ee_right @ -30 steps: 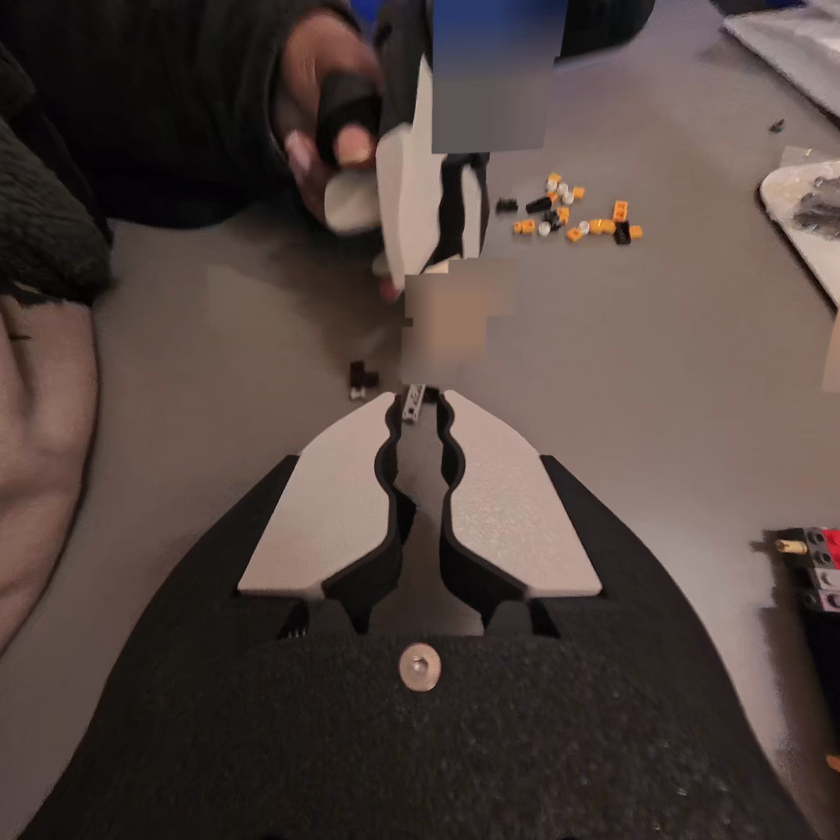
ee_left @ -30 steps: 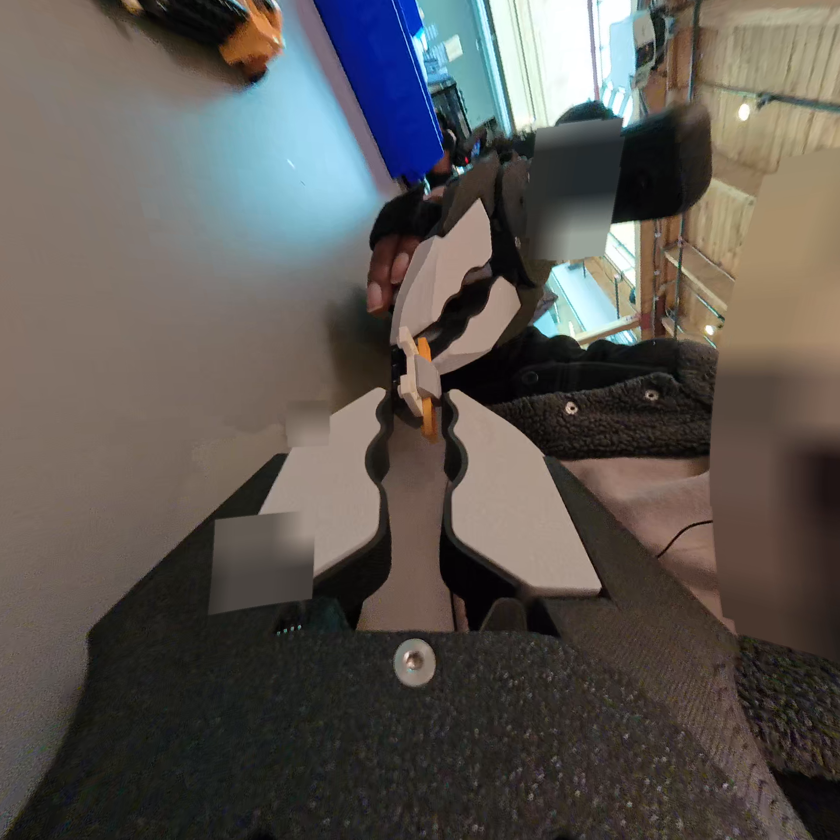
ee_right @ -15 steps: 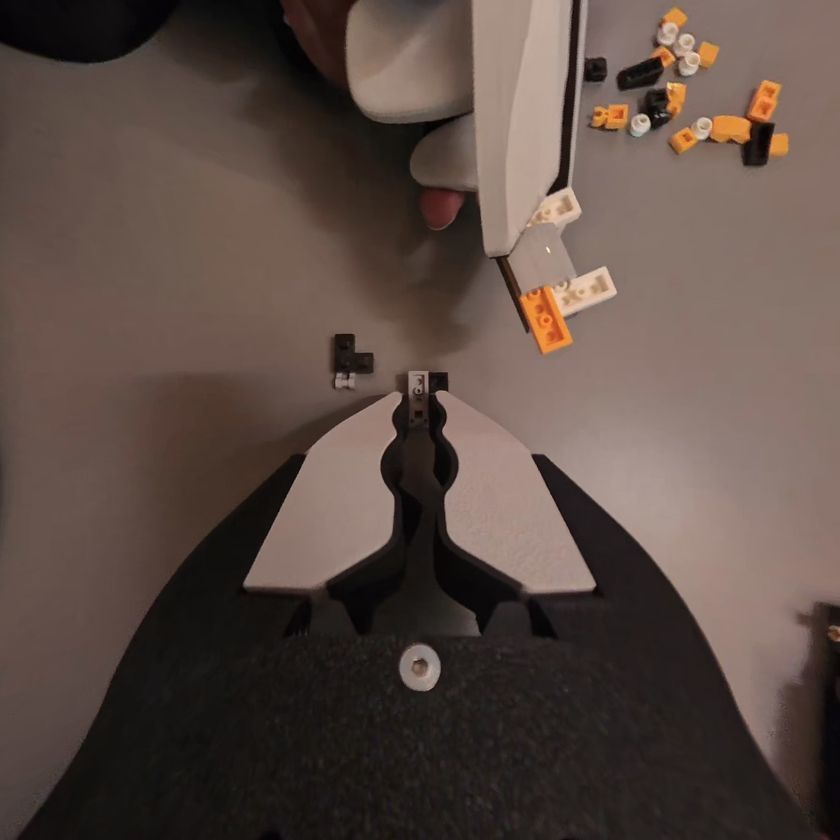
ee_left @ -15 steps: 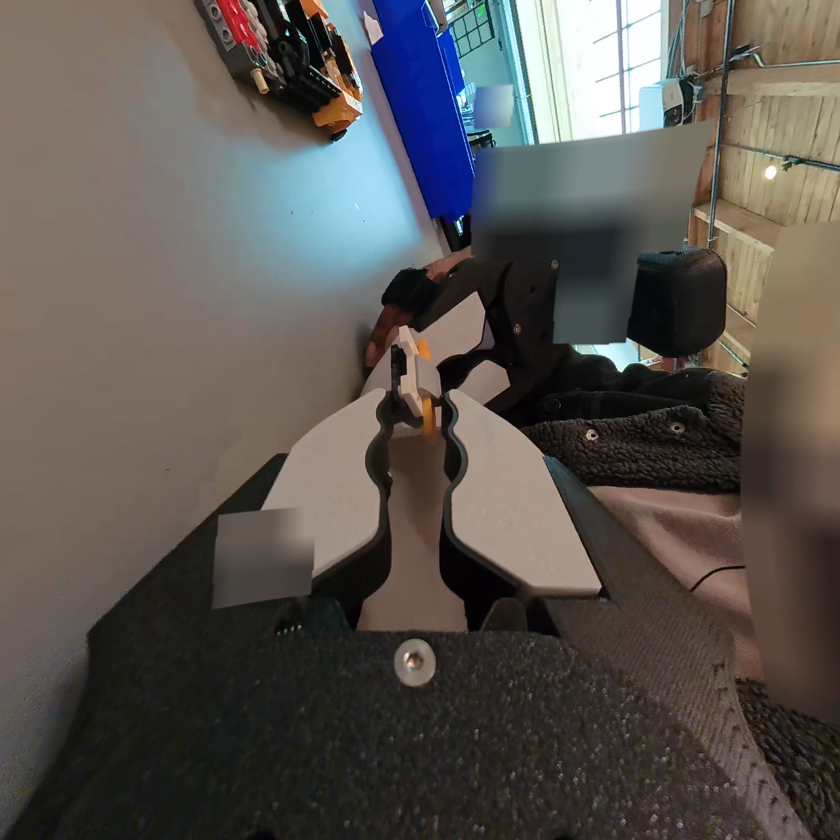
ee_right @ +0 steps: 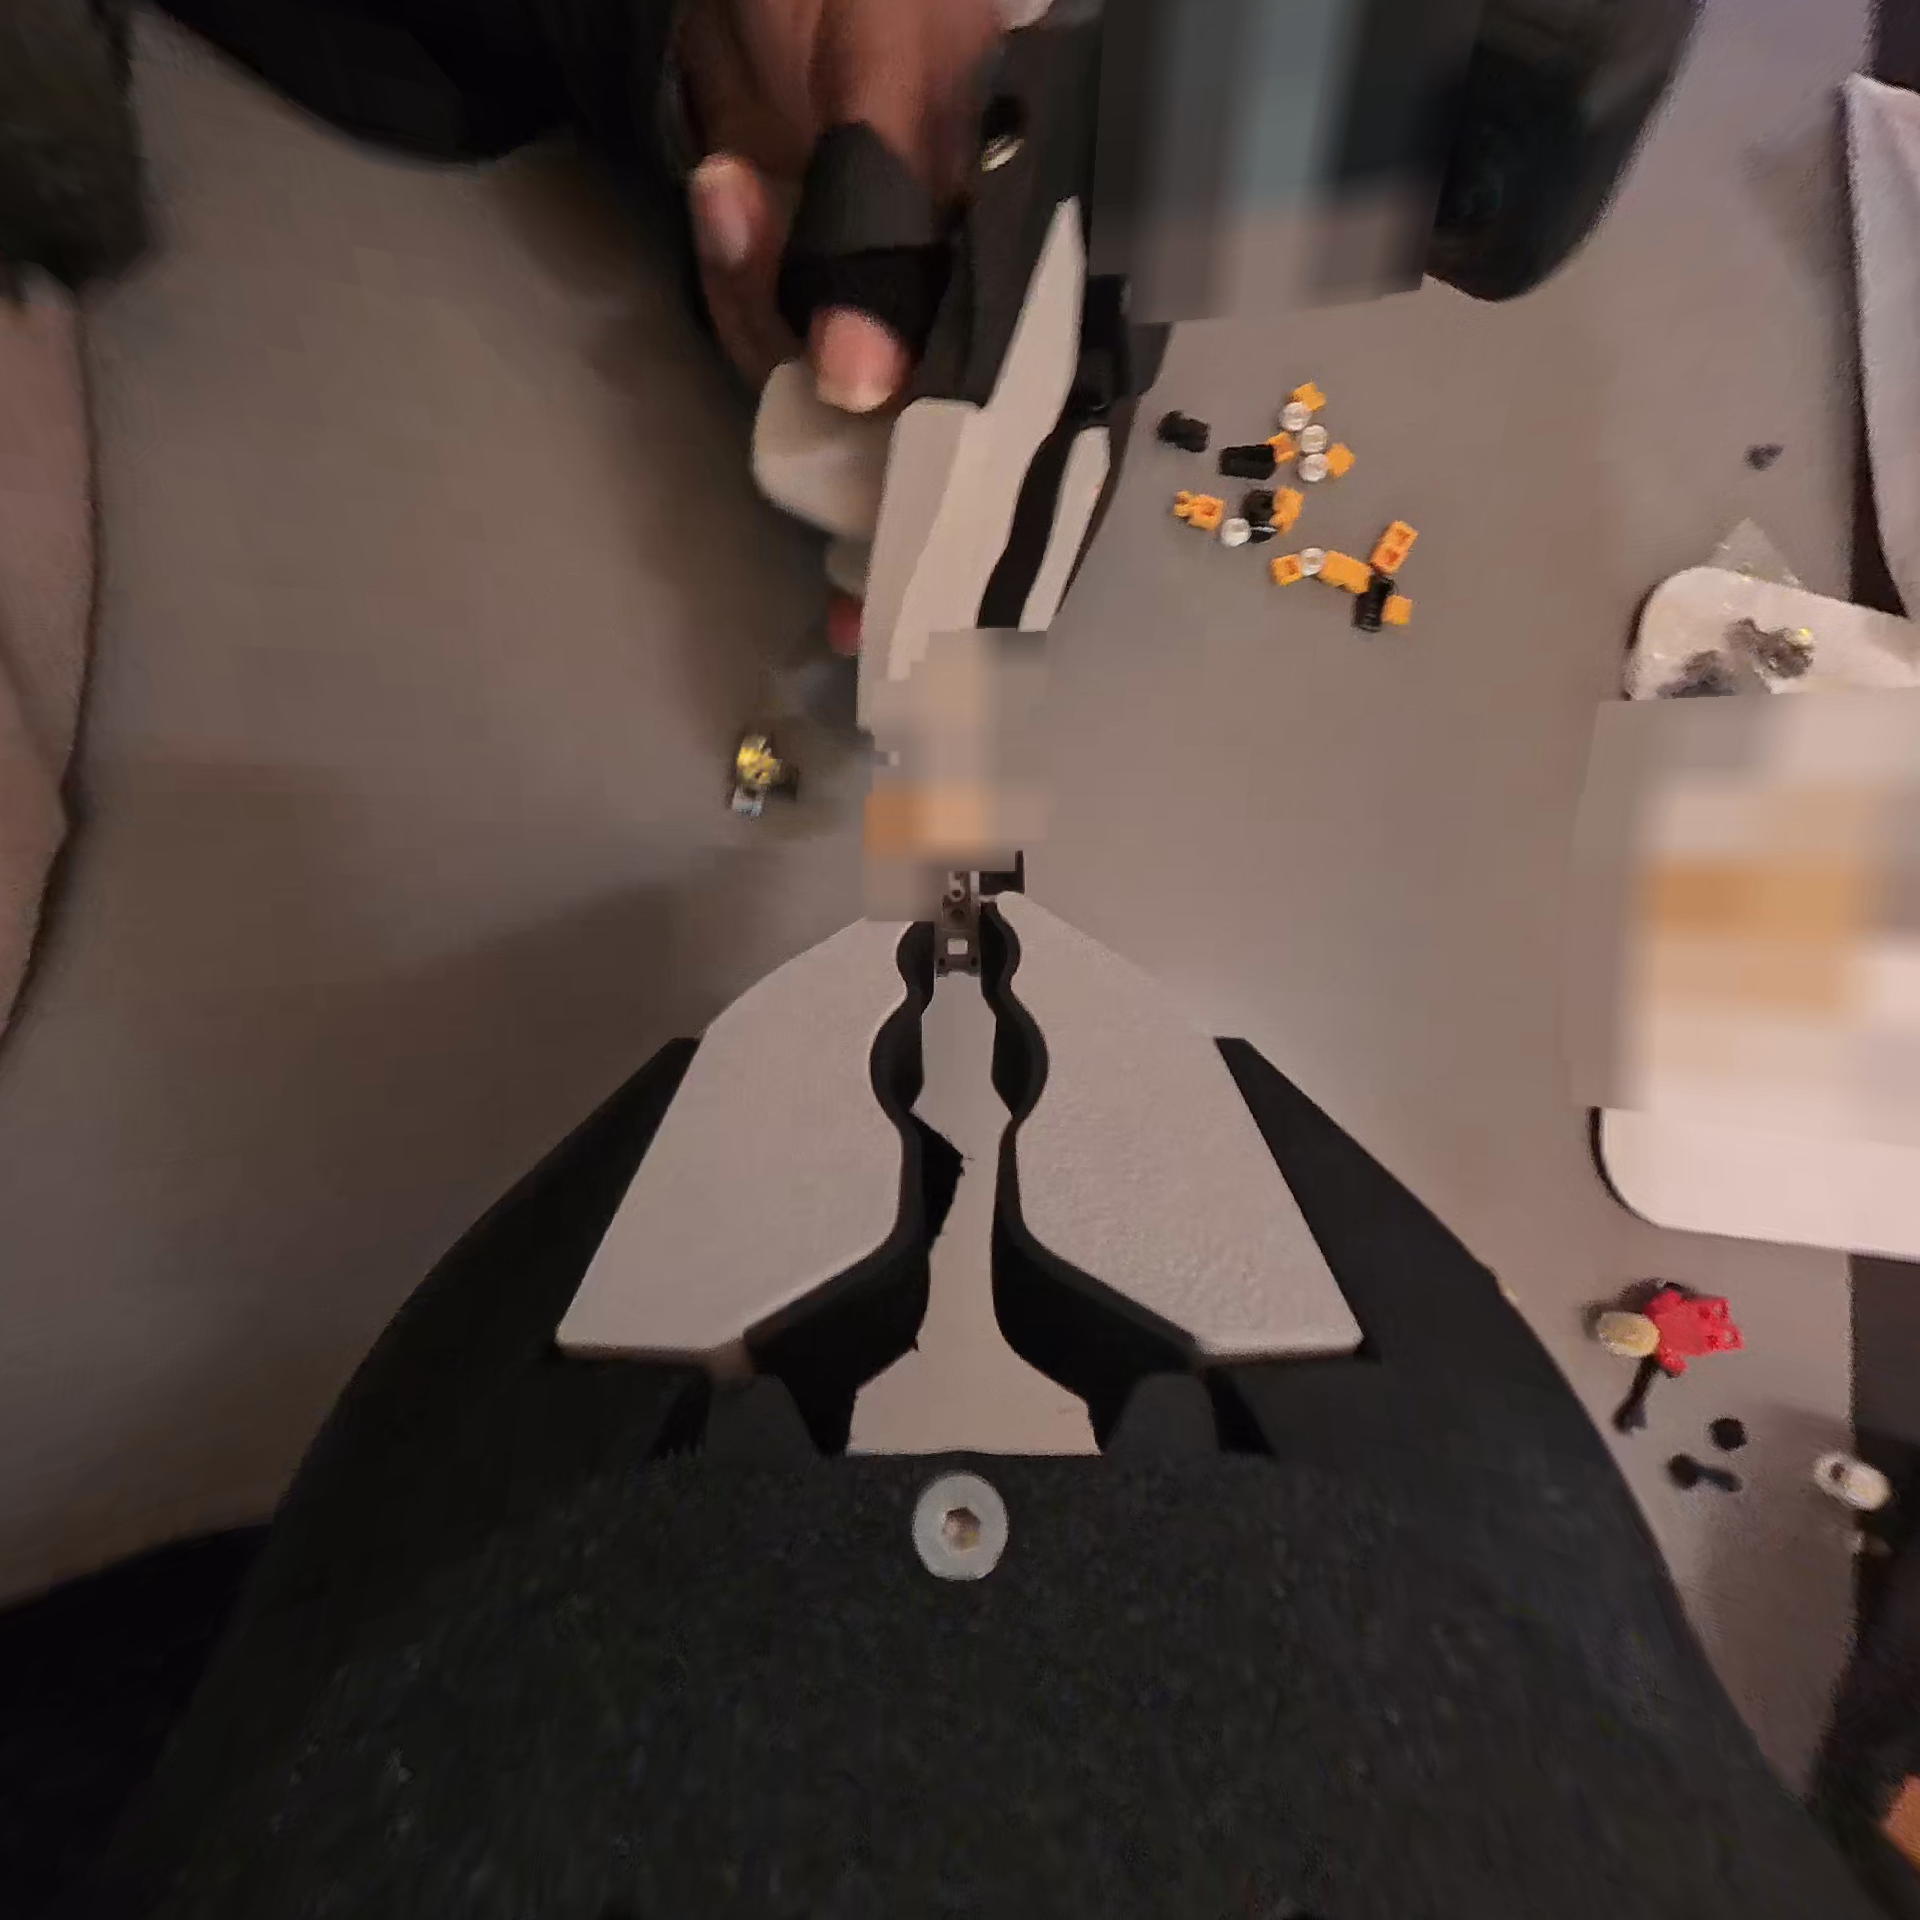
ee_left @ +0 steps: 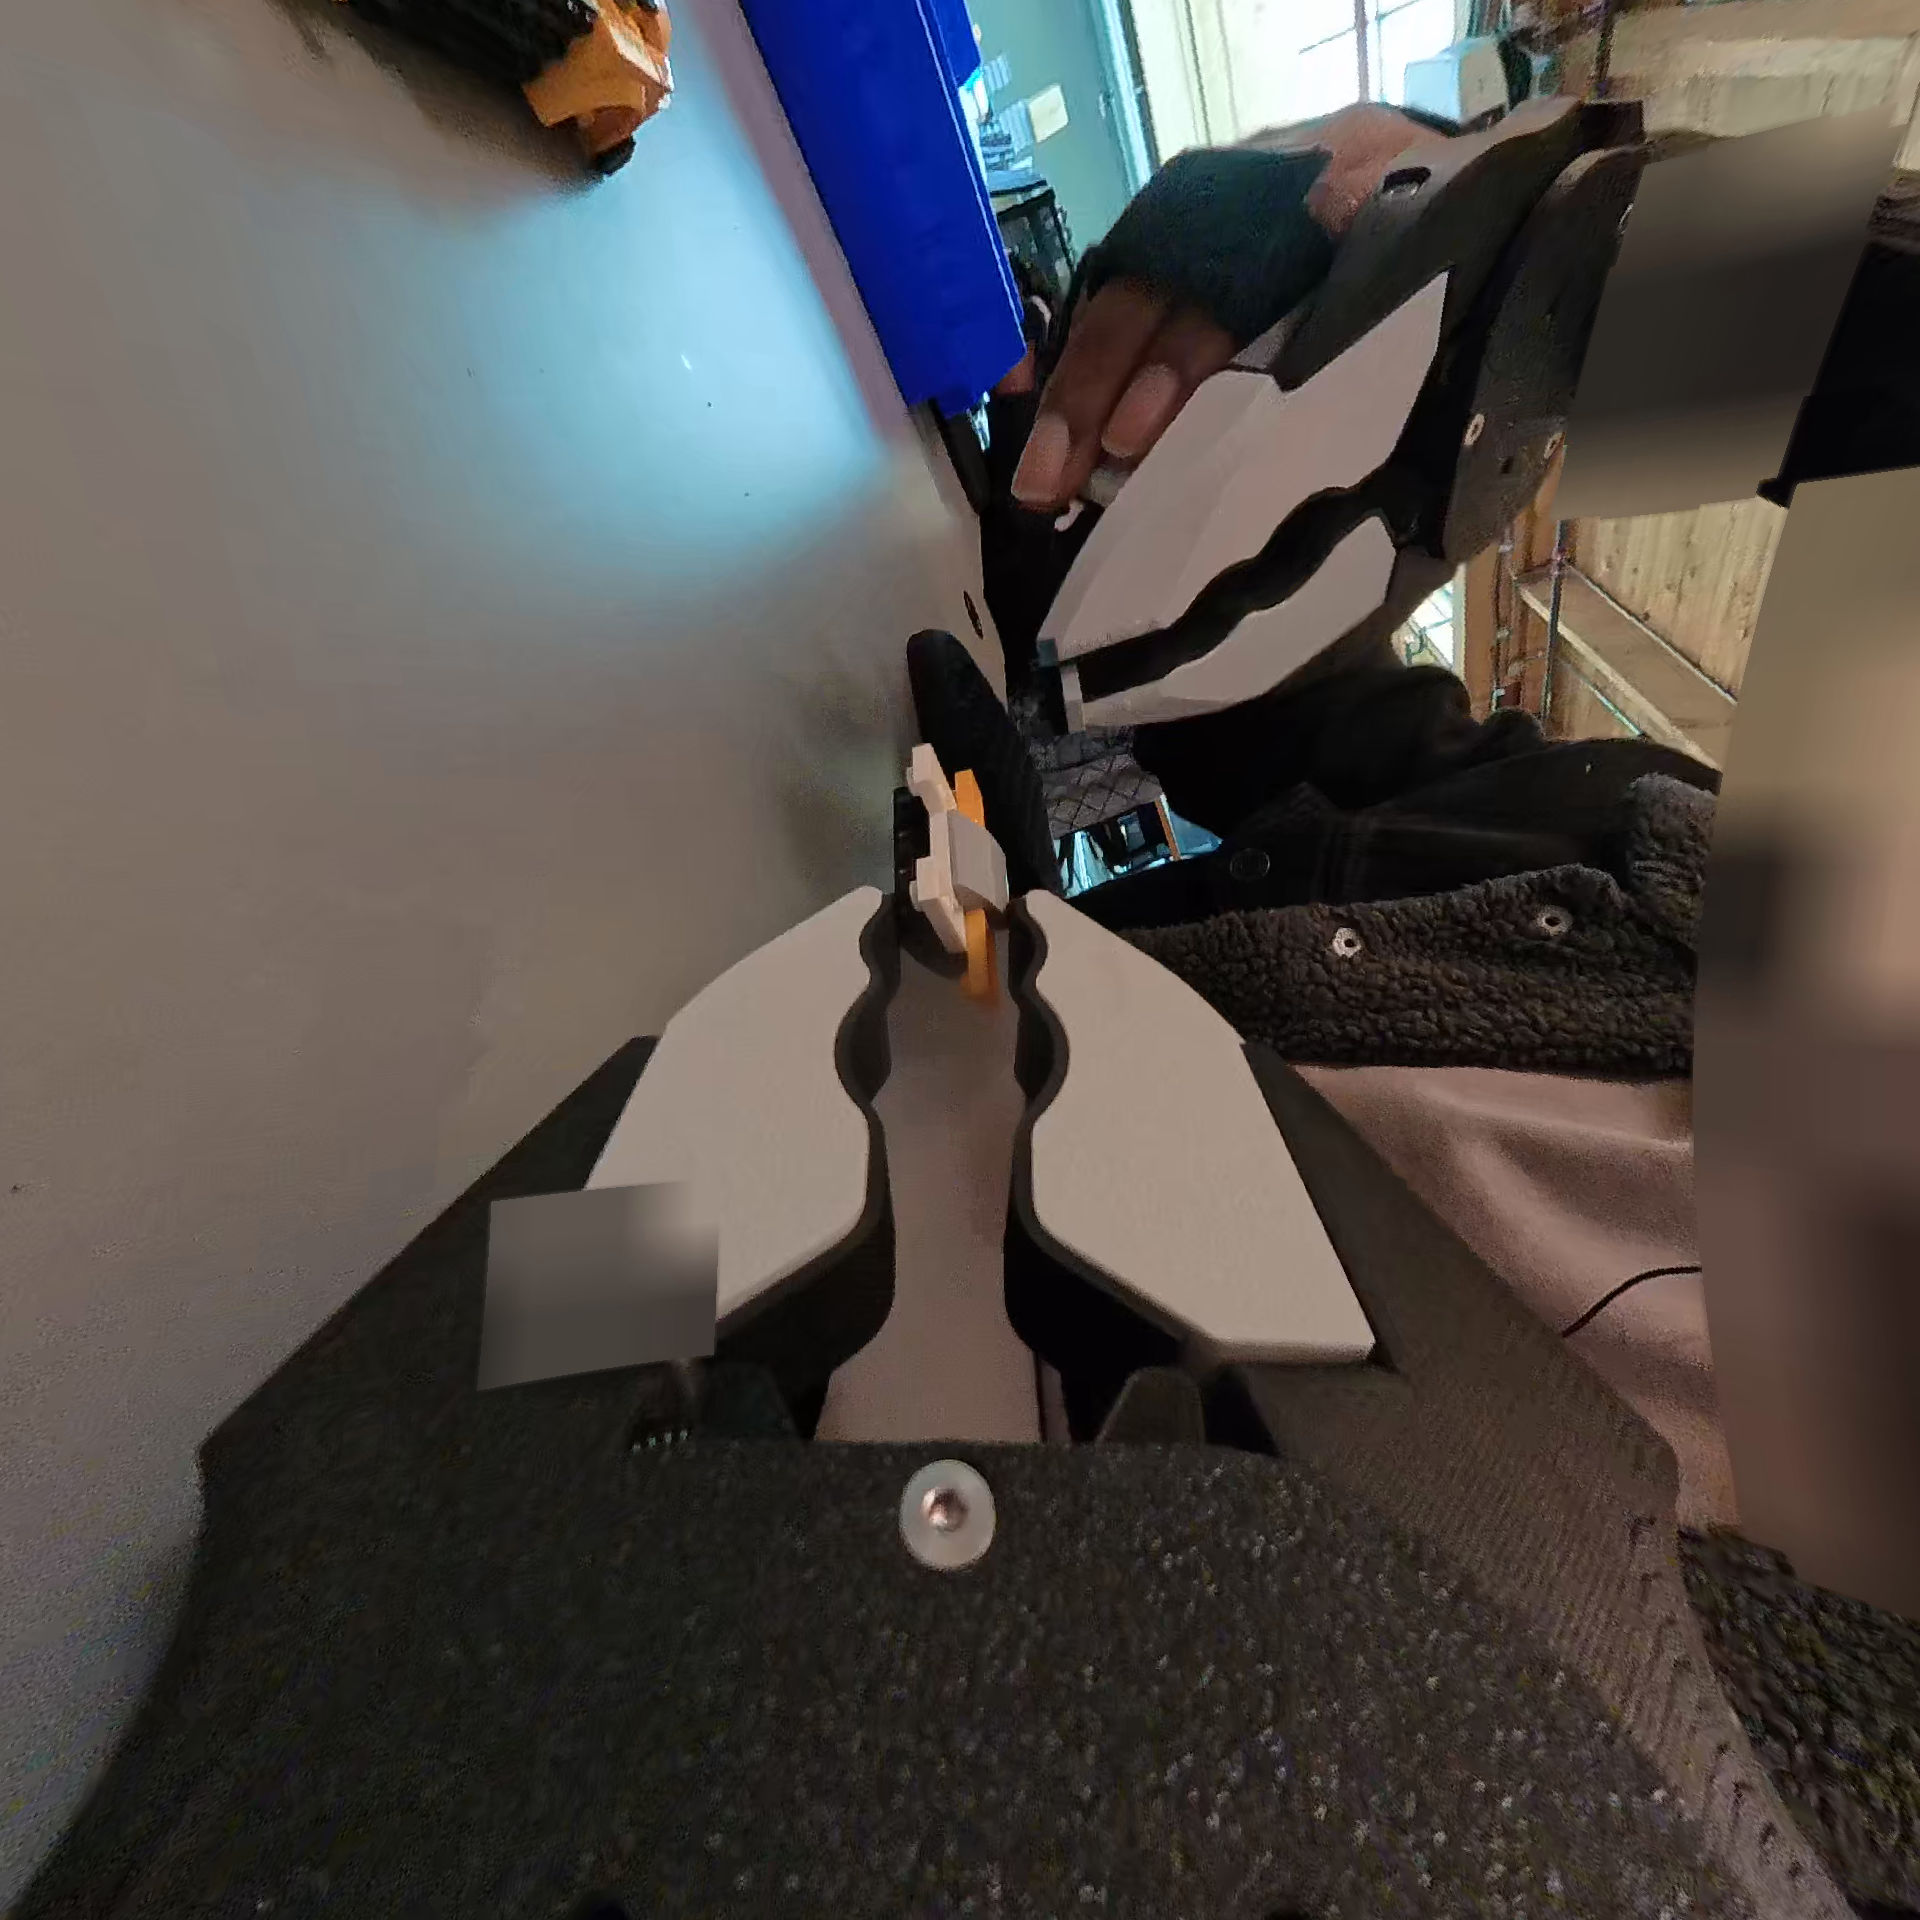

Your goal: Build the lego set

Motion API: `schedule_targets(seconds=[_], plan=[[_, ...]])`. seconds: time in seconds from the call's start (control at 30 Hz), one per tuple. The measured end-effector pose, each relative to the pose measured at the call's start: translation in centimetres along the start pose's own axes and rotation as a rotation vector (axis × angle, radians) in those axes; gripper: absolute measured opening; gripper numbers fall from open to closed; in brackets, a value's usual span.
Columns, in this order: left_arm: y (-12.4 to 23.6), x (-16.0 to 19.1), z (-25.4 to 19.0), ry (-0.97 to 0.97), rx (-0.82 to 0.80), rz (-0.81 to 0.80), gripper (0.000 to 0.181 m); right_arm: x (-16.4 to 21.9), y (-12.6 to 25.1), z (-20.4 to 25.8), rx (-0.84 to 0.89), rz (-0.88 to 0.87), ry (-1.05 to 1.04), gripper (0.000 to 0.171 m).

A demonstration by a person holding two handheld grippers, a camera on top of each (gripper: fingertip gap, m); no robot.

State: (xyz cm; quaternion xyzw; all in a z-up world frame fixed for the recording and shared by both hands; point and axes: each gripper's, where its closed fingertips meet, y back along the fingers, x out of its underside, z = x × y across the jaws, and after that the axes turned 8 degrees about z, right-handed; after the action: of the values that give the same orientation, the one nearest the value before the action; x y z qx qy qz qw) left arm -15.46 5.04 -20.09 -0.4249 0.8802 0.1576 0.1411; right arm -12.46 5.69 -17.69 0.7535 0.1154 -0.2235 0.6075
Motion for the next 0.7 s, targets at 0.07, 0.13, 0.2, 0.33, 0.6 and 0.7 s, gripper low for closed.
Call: schedule_targets(seconds=[0.07,0.13,0.2,0.33,0.6,0.7], plan=[[0.0,-0.4,0.1,-0.009,-0.026,-0.037,0.019,-0.4,-0.3,-1.1,0.054,-0.014,-0.126,0.008],[0.1,-1.2,0.1,-0.017,-0.052,-0.099,0.019,-0.7,-0.6,-1.9,0.096,-0.050,-0.262,0.008],[0.3,-1.9,0.2,-0.027,-0.085,-0.163,0.019,-1.0,-1.0,-2.1,0.096,-0.095,-0.399,0.008],[0.6,-2.8,0.3,-0.039,-0.135,-0.265,0.019,-0.9,-1.7,-3.0,0.155,-0.140,-0.566,0.008],[0.8,-3.3,0.4,-0.056,-0.176,-0.332,0.019,-1.0,-1.8,-3.6,0.195,-0.138,-0.634,0.008],[0.8,-3.3,0.3,-0.053,-0.169,-0.336,0.019,-1.2,-1.7,-3.5,0.162,-0.155,-0.645,0.013]])
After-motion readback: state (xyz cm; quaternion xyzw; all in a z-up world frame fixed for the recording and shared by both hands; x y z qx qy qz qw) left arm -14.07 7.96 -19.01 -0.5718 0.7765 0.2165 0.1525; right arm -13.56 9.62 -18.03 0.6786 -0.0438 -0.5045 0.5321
